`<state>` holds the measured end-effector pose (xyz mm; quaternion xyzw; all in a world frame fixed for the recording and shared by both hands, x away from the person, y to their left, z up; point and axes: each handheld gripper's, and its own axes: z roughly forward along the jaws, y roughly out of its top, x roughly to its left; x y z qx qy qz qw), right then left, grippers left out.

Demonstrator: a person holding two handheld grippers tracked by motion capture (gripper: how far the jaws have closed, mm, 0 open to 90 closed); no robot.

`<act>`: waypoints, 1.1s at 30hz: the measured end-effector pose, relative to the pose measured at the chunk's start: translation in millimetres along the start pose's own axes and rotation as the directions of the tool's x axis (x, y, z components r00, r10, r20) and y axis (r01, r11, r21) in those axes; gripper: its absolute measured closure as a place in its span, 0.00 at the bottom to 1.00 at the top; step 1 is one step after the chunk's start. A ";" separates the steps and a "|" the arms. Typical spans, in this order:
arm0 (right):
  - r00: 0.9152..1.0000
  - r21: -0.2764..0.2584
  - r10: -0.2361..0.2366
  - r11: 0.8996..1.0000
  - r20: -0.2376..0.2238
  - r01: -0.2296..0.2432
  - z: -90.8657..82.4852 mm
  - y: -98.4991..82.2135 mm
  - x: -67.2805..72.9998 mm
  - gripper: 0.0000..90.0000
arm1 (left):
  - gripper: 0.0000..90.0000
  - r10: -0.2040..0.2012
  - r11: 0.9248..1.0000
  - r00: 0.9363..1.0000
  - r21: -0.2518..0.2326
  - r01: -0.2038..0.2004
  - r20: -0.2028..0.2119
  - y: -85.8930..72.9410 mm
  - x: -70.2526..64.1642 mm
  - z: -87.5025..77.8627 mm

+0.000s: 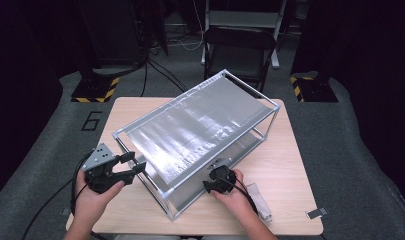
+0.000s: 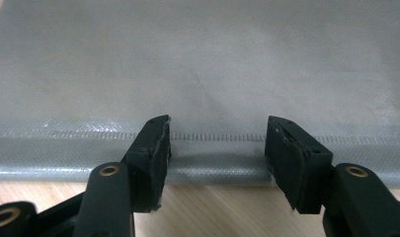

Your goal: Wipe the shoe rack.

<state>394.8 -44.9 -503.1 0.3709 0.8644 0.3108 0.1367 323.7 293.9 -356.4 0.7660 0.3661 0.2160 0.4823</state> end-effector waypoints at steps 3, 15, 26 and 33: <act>0.999 0.031 0.027 0.999 0.017 -0.028 -4.7 -3.0 0.9 0.45 | 0.48 -0.013 1.000 0.999 -0.012 0.013 -0.035 1.4 8.4 -3.4; 0.995 -0.001 0.059 0.998 0.083 -0.059 -16.1 -19.9 -8.0 0.34 | 0.43 -0.073 0.997 0.986 -0.024 0.070 -0.150 3.2 47.9 3.7; 0.993 -0.002 0.063 0.998 0.103 -0.064 -21.5 -25.2 -10.2 0.31 | 0.53 -0.120 0.993 0.984 -0.019 0.119 -0.130 -2.8 64.3 16.6; 0.984 0.011 0.167 0.986 0.059 -0.168 -23.8 -28.4 -10.3 0.31 | 0.60 -0.123 0.992 0.983 -0.023 0.121 -0.139 -3.3 63.2 16.7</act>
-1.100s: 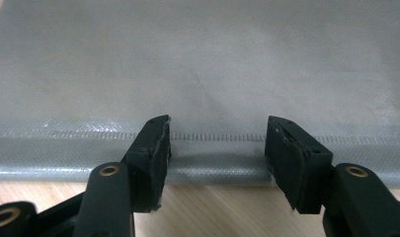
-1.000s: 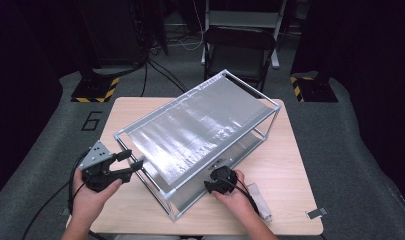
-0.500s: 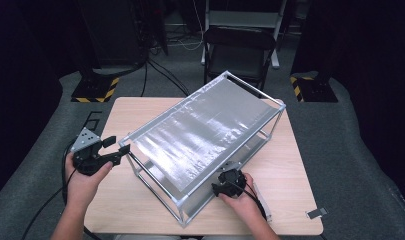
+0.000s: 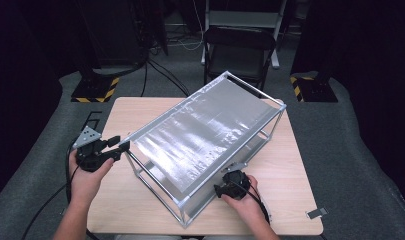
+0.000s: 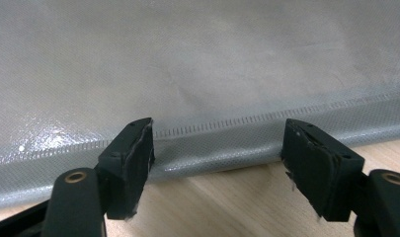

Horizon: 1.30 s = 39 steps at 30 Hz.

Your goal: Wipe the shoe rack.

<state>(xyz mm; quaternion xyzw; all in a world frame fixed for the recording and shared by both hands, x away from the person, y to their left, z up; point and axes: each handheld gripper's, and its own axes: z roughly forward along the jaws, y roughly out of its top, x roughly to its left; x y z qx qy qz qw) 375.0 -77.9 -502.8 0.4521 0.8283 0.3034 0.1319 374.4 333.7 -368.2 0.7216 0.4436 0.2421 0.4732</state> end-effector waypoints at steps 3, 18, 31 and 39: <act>0.998 -0.047 -0.061 0.997 0.022 0.062 4.3 1.6 -5.9 0.31 | 0.60 -0.004 1.000 1.000 0.000 0.004 0.009 -0.8 0.3 -1.7; 0.999 -0.039 -0.031 0.999 0.041 0.033 25.7 18.9 -16.5 0.26 | 0.59 -0.058 0.998 0.990 0.016 0.057 0.131 -17.6 -8.2 -29.5; 0.999 -0.057 -0.038 0.998 0.004 0.038 3.5 10.9 -7.8 0.33 | 0.60 0.006 0.999 0.986 0.048 -0.014 0.169 -21.6 -20.2 -27.9; 0.997 -0.025 -0.079 0.997 -0.010 0.079 3.5 -3.4 10.2 0.34 | 0.59 0.010 0.999 0.986 0.035 -0.016 0.166 -15.8 -19.7 -24.2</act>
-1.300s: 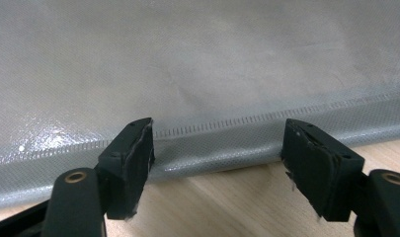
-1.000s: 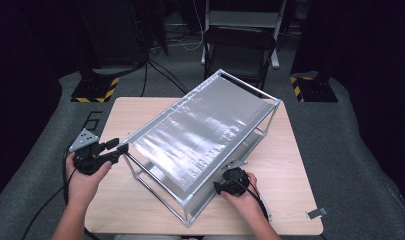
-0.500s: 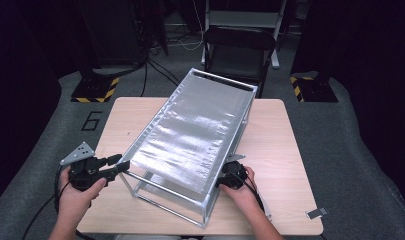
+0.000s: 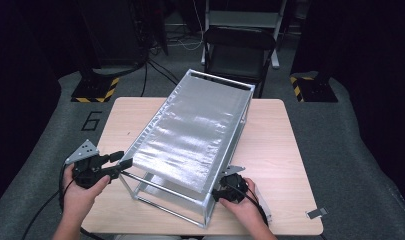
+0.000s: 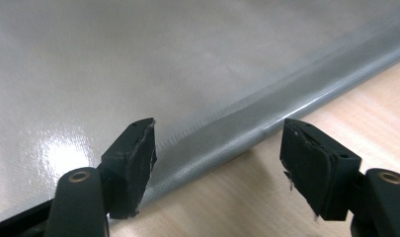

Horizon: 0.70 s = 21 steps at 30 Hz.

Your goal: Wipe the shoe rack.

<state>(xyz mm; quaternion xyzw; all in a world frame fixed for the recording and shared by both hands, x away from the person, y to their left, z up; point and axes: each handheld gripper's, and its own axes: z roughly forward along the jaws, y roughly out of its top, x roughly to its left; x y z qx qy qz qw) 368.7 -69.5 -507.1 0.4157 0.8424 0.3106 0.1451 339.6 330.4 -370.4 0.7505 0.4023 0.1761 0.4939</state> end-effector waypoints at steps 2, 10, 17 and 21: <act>1.000 0.008 -0.002 1.000 -0.014 0.003 3.5 -1.3 -1.5 0.37 | 0.62 0.002 1.000 1.000 0.007 -0.002 0.001 1.0 -0.4 1.0; 1.000 -0.030 0.015 0.999 -0.024 -0.015 5.9 0.2 -8.1 0.50 | 0.67 -0.003 1.000 1.000 -0.012 0.003 -0.010 -1.8 -0.1 -0.2; 1.000 -0.029 -0.011 1.000 -0.001 0.011 16.3 14.8 -18.9 0.61 | 0.66 -0.011 0.999 1.000 -0.032 0.011 -0.003 -7.3 -4.1 -4.6; 1.000 -0.041 0.005 0.999 -0.011 -0.006 22.6 20.1 -25.7 0.61 | 0.66 -0.009 1.000 1.000 -0.016 0.010 0.022 -8.2 -3.8 -7.5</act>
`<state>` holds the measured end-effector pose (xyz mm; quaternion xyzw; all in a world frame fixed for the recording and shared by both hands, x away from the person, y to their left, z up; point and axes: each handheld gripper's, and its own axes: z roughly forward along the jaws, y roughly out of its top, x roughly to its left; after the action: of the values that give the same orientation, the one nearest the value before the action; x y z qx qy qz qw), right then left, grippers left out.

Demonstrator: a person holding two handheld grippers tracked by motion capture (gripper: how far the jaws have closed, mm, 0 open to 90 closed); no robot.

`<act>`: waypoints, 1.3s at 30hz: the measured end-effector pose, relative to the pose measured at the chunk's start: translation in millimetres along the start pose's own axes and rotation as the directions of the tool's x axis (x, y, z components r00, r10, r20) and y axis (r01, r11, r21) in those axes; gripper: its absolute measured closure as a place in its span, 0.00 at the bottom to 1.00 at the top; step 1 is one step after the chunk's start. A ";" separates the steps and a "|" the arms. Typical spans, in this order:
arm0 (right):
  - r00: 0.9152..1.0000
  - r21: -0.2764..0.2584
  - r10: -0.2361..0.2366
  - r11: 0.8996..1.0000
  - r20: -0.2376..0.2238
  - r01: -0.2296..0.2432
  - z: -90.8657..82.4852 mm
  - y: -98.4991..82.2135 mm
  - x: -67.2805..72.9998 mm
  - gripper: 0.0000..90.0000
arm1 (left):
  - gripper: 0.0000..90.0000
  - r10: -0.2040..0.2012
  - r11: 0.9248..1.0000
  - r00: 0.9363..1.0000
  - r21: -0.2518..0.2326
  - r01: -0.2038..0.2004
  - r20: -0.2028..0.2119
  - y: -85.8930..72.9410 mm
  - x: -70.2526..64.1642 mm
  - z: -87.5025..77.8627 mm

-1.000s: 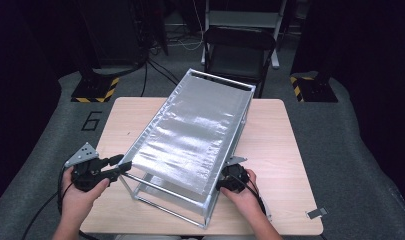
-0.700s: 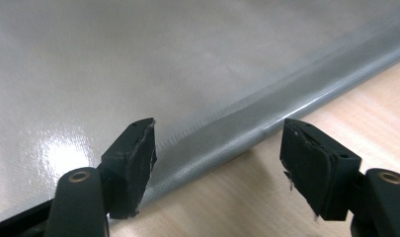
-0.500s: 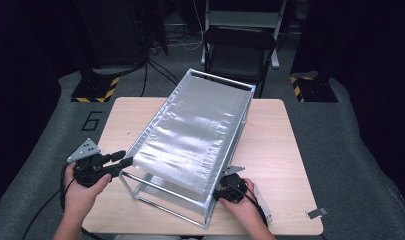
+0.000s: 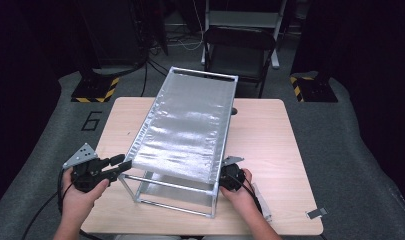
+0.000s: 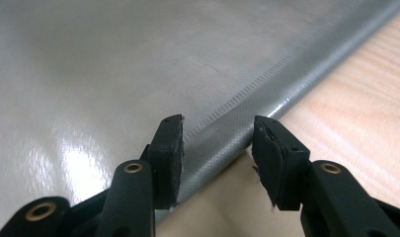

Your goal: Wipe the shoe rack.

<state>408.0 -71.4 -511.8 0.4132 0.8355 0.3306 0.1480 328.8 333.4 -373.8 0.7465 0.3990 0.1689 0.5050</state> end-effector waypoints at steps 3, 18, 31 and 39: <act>0.999 0.015 0.038 0.999 -0.012 -0.038 1.3 3.5 -3.5 0.55 | 0.63 -0.005 1.000 1.000 0.018 0.005 0.011 -0.5 0.6 1.6; 0.993 0.021 0.015 1.000 -0.121 -0.013 -31.1 -21.5 21.3 0.50 | 0.68 -0.017 1.000 1.000 0.003 0.017 -0.004 4.8 0.4 4.8; 0.994 0.010 0.016 1.000 -0.107 -0.015 -19.0 -21.6 9.7 0.69 | 0.70 -0.028 1.000 1.000 -0.008 0.028 0.000 -1.4 -6.8 0.7; 0.996 0.019 0.010 1.000 -0.086 -0.008 -8.3 -6.7 -0.3 0.70 | 0.67 -0.004 1.000 1.000 0.016 0.004 0.001 -4.8 -18.5 -5.2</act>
<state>399.9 -78.2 -510.1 0.4036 0.8423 0.3410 0.1065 311.8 323.3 -373.0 0.7499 0.4016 0.1645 0.4993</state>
